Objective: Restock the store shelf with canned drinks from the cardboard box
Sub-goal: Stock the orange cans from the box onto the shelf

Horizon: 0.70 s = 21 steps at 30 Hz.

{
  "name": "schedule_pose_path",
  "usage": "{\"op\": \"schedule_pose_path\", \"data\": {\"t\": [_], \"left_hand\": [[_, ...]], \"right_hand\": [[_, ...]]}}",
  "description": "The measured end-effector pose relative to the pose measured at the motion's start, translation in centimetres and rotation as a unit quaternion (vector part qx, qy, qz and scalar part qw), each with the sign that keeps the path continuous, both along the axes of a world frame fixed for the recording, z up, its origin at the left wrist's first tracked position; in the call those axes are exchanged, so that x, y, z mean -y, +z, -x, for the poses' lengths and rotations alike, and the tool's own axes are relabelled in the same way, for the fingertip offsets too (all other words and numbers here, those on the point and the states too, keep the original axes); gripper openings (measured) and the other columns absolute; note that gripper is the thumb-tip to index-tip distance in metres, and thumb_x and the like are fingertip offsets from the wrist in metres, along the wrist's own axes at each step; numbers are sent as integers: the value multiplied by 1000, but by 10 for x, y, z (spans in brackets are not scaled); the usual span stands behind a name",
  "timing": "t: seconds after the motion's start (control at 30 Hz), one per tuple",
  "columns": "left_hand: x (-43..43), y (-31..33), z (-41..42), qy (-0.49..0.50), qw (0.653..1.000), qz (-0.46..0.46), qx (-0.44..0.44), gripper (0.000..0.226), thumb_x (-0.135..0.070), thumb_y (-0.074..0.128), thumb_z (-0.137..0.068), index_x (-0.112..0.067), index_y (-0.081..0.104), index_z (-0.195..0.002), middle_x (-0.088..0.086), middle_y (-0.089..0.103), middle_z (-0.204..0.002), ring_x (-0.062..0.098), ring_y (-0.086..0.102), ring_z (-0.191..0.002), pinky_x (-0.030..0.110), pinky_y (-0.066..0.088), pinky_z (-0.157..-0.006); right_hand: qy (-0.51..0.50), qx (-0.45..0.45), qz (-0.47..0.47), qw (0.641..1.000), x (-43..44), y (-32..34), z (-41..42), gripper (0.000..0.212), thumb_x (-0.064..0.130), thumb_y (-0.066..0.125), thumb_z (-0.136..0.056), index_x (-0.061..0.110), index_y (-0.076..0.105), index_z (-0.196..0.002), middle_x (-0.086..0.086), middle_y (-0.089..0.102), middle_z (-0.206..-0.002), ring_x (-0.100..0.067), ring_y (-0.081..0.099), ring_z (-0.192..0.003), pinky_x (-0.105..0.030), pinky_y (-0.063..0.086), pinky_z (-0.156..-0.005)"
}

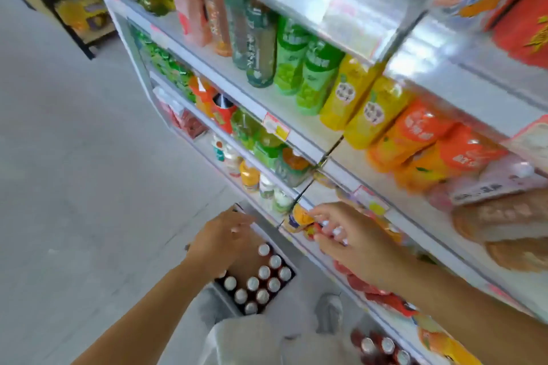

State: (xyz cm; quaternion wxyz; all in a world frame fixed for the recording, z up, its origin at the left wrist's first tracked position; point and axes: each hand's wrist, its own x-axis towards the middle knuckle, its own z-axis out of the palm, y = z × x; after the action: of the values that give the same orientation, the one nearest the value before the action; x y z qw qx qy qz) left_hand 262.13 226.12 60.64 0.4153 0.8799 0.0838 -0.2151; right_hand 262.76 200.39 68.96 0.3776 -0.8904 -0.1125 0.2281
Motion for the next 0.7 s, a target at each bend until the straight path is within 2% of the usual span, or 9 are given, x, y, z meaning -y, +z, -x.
{"op": "schedule_pose_path", "data": {"t": [0.07, 0.2, 0.27, 0.3, 0.37, 0.43, 0.57, 0.6, 0.7], "left_hand": [[-20, -58, 19, 36, 996, -24, -73, 19, -28, 66, -89, -36, 68, -107, -12, 64, -99, 13, 64, -99, 22, 47, -80], [-47, -169, 47, 74, 981, -39, -178, 21, -24, 69, -82, -24, 71, -103, 0, 67, -102, 24, 64, -97, 40, 51, -88], [-58, -230, 60, 95, 971, -36, -216, 23, -25, 73, -79, -26, 71, -102, 3, 68, -103, 25, 65, -97, 41, 51, -89], [-63, -261, 65, 106, 967, -38, -228, 25, -31, 71, -78, -29, 70, -103, 3, 68, -104, 25, 66, -98, 40, 52, -88], [-74, -324, 77, 117, 958, -44, -257, 29, -39, 65, -79, -33, 66, -107, -2, 66, -109, 19, 65, -97, 35, 52, -83], [-84, -379, 83, 125, 951, -50, -277, 34, -37, 62, -84, -39, 60, -118, -11, 62, -114, 11, 63, -97, 28, 50, -79], [-100, -473, 79, 191, 936, -44, -292, 37, -29, 63, -90, -36, 53, -125, -12, 56, -112, 0, 57, -79, 7, 43, -61], [-104, -494, 75, 196, 936, -49, -288, 41, -28, 64, -90, -33, 52, -129, -9, 55, -115, 0, 56, -79, 7, 42, -62], [-116, -551, 62, 140, 952, -77, -263, 48, -30, 63, -92, -29, 49, -137, -5, 49, -135, 13, 56, -110, 23, 41, -93]], "right_hand": [[27, -74, 41, 996, -23, -74, -15, 32, 31, 55, -95, 37, 49, -126, 30, 43, -109, 4, 51, -102, -12, 37, -79], [81, -141, 120, 979, -58, -218, -34, 17, 48, 50, -87, 53, 48, -103, 17, 43, -98, -10, 43, -94, -28, 35, -84], [71, -178, 149, 970, -72, -287, -38, 34, 37, 53, -89, 32, 53, -123, 2, 54, -114, -16, 53, -107, -33, 43, -89], [68, -186, 167, 966, -78, -318, -39, 32, 29, 54, -90, 24, 55, -122, 0, 56, -113, -16, 55, -105, -30, 43, -87], [70, -202, 192, 958, -88, -383, -38, 23, 25, 56, -88, 31, 55, -110, 6, 55, -101, -11, 55, -93, -23, 43, -78], [69, -221, 208, 950, -97, -452, -35, 31, 27, 57, -88, 18, 56, -118, 5, 56, -97, -17, 54, -90, -29, 43, -77], [83, -248, 228, 938, -123, -563, -37, 48, 32, 57, -89, 25, 48, -135, 1, 58, -114, -17, 56, -97, -30, 43, -81], [82, -255, 222, 938, -132, -586, -38, 48, 32, 58, -90, 25, 47, -136, 1, 59, -114, -18, 58, -98, -31, 45, -82], [79, -271, 202, 938, -159, -649, -37, 48, 33, 61, -89, 25, 47, -135, -3, 59, -116, -18, 59, -102, -32, 46, -87]]}}
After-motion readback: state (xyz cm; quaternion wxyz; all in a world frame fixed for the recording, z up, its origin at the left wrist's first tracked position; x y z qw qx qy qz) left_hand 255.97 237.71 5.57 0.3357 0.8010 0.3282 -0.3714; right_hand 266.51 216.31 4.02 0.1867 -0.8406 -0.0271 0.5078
